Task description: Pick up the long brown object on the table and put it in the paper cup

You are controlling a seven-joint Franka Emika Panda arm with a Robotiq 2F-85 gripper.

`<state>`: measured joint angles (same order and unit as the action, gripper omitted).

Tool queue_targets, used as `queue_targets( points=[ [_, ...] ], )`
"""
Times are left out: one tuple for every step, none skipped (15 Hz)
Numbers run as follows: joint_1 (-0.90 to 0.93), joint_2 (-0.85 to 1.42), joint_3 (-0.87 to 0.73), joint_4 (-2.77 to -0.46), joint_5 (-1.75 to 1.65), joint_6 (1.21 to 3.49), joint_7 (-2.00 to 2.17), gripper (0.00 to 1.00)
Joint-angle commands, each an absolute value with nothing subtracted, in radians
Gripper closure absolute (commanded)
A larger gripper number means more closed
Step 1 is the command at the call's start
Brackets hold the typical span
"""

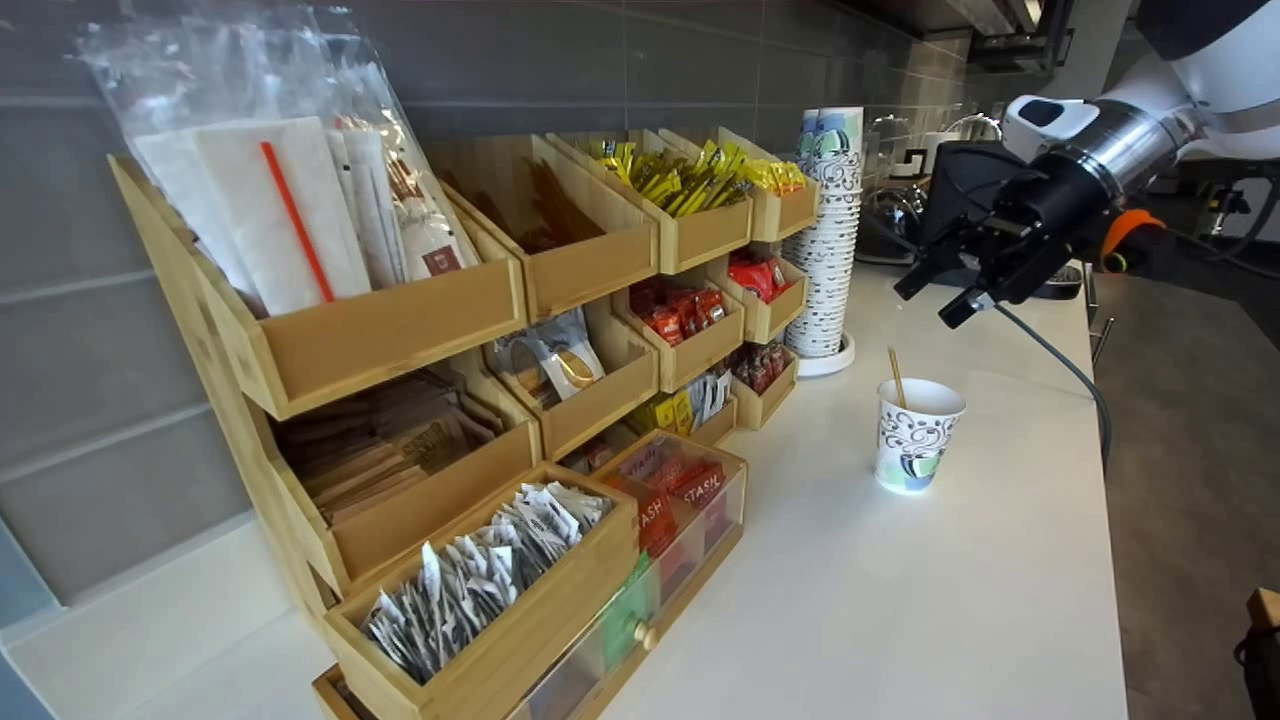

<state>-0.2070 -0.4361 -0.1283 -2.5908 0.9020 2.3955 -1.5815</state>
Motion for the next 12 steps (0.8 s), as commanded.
queue_targets(
  points=[
    [-0.215,-0.516,-0.128,-2.636,0.725,2.381,-1.371,0.00],
    [-0.209,-0.526,-0.137,-2.638,0.685,2.368,-1.330,0.00],
    [-0.205,-0.535,-0.143,-2.641,0.647,2.360,-1.287,0.00],
    [-0.198,-0.547,-0.152,-2.644,0.615,2.348,-1.253,0.00],
    [-0.193,-0.557,-0.158,-2.645,0.584,2.335,-1.216,0.00],
    [-0.192,-0.568,-0.161,-2.645,0.545,2.317,-1.178,0.00],
    [-0.187,-0.580,-0.166,-2.646,0.516,2.304,-1.146,0.00],
    [-0.180,-0.591,-0.174,-2.647,0.491,2.289,-1.120,0.00],
    [-0.174,-0.604,-0.180,-2.648,0.466,2.279,-1.096,0.00],
    [-0.168,-0.614,-0.185,-2.650,0.442,2.281,-1.078,0.00],
    [-0.163,-0.622,-0.189,-2.651,0.422,2.284,-1.062,0.00],
    [-0.130,-0.573,-0.220,-2.626,0.443,2.306,-1.094,0.00]
  ],
)
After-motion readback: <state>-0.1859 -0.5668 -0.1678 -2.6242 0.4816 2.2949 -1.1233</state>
